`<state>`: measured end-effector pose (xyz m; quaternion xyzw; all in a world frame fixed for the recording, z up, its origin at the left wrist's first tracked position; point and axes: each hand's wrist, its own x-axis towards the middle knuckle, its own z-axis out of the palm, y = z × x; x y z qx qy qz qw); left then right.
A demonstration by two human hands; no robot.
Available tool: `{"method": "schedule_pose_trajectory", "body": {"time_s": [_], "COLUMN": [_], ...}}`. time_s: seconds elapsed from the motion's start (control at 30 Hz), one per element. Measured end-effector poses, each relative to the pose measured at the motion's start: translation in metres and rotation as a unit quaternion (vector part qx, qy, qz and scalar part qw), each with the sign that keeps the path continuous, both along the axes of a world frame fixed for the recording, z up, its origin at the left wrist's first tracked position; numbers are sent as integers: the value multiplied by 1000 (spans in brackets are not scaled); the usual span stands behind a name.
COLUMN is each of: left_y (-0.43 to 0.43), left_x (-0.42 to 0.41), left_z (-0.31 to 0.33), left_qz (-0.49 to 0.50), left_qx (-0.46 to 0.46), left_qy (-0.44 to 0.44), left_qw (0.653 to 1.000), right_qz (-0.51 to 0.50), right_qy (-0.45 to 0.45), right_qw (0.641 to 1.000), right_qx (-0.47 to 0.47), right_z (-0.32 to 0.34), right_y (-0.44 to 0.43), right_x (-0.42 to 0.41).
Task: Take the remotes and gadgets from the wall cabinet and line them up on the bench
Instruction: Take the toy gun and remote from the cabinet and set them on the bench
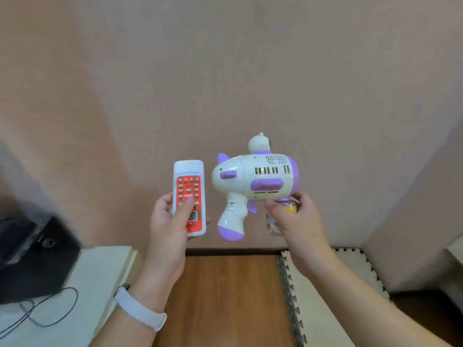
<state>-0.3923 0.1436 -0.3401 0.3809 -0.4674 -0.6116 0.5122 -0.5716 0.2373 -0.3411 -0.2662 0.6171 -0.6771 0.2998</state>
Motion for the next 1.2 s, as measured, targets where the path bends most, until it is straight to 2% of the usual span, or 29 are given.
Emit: {"method": "schedule_pose_trajectory", "body": {"time_s": [0.33,0.63,0.9,1.03,1.2], "left_y": [171,297,360,378,390], "left_x": [-165,-293,-424,-490,-561], "left_z": [5,7,-17,-39,-59], "left_qz": [-203,-388,-514,-567,-620], "left_qx": [-12,-2,16,43,67], "left_qy": [-40,-43,-38,-57,-84], "left_qw": [978,921,857,820,777], "right_qz": [-195,-396,-527,-586,-628], "right_qy": [-32,-34,-36,-40,-27], "right_qw": [980,917,849,809,777], "right_qx": [-18,-25,-3,18,45], "right_z": [-8,-7,-25,-31,-31], "right_y": [237,401,480,497,500], "right_x": [-116,-192,-251,-288,-337]}}
